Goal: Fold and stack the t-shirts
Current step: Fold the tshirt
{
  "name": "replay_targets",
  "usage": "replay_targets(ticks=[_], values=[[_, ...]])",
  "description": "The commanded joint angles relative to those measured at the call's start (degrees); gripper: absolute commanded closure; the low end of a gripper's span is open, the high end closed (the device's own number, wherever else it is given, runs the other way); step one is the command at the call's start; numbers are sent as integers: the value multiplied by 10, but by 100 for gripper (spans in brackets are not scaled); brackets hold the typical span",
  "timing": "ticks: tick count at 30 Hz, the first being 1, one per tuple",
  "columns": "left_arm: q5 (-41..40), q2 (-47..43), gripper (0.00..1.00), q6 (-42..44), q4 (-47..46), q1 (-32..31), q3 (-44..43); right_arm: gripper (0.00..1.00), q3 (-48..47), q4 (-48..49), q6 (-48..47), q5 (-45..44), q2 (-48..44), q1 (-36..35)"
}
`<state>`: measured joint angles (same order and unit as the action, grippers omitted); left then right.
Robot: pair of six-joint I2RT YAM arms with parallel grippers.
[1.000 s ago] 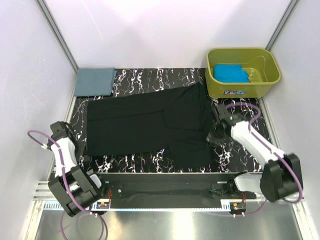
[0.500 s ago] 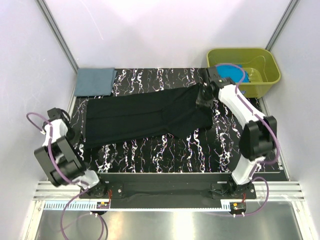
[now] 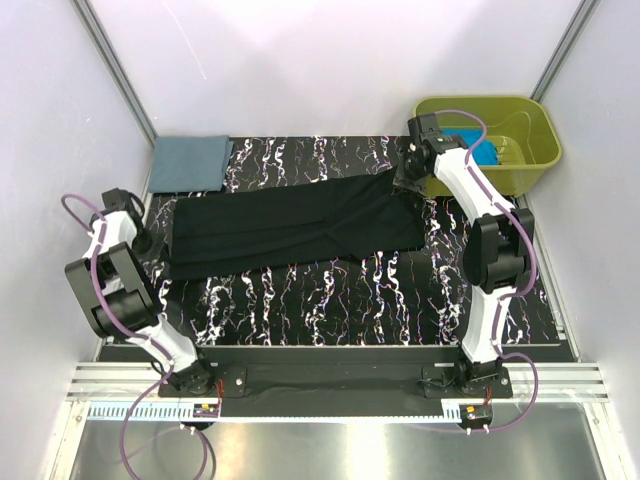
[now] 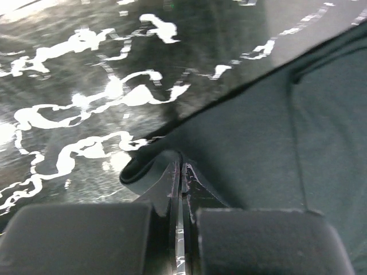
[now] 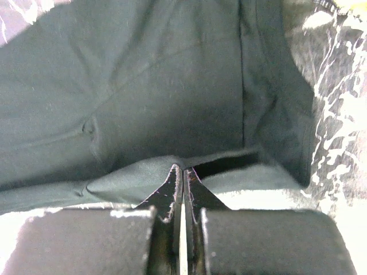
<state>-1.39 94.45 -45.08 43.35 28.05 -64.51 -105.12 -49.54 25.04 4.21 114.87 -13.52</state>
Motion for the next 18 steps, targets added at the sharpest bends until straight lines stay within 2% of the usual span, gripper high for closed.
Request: replay_targets(ticks=[1, 18], values=[[2, 15, 100, -6, -12, -7, -44, 100, -44, 1, -13, 14, 13, 11], [28, 123, 100, -30, -8, -15, -157, 100, -73, -1, -16, 23, 63, 24]])
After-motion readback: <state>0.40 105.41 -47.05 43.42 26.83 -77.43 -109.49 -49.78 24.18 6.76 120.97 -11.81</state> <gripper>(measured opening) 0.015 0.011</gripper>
